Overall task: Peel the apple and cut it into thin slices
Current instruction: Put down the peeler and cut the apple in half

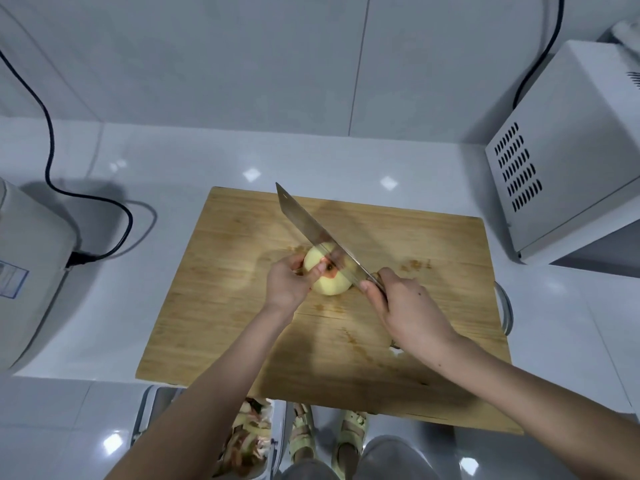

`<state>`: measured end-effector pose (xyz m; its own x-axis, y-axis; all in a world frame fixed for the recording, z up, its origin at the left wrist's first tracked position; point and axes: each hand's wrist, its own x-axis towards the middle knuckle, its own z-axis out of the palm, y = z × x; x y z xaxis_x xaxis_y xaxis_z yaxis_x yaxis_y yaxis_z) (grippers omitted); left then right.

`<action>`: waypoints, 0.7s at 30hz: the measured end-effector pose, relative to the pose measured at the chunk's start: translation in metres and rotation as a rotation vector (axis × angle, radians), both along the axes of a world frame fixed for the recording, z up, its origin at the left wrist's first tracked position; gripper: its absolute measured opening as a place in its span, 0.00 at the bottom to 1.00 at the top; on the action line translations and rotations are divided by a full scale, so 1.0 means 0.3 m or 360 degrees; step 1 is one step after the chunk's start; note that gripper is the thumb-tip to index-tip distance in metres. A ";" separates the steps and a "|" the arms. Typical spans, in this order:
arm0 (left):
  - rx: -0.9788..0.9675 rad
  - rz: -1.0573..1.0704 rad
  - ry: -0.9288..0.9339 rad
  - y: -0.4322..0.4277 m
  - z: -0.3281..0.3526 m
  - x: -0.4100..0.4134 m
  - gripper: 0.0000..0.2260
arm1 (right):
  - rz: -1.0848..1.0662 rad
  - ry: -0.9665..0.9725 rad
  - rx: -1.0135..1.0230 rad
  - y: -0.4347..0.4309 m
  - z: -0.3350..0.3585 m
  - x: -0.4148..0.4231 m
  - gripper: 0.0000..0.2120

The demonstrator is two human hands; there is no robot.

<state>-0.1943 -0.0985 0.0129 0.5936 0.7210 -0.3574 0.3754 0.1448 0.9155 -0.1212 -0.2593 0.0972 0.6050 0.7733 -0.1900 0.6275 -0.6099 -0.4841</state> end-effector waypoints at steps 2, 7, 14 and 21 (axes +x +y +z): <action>0.0009 0.0004 -0.0007 -0.001 0.008 0.001 0.04 | -0.0008 0.0010 -0.0022 0.009 0.005 -0.006 0.12; 0.0073 -0.0010 0.0046 0.011 0.004 0.001 0.06 | -0.0074 0.0076 -0.0080 0.047 0.006 -0.021 0.13; 0.0325 -0.0110 0.0118 0.022 0.002 -0.001 0.07 | -0.0084 -0.0023 -0.0216 0.082 0.004 -0.060 0.16; 0.0430 -0.0171 0.0198 0.036 0.005 0.007 0.09 | -0.0052 -0.0077 -0.0355 0.139 -0.001 -0.035 0.16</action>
<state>-0.1921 -0.0876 0.0145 0.6352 0.7353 -0.2361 0.4870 -0.1441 0.8614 -0.1317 -0.2175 0.0970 0.6415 0.6952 -0.3244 0.6248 -0.7188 -0.3049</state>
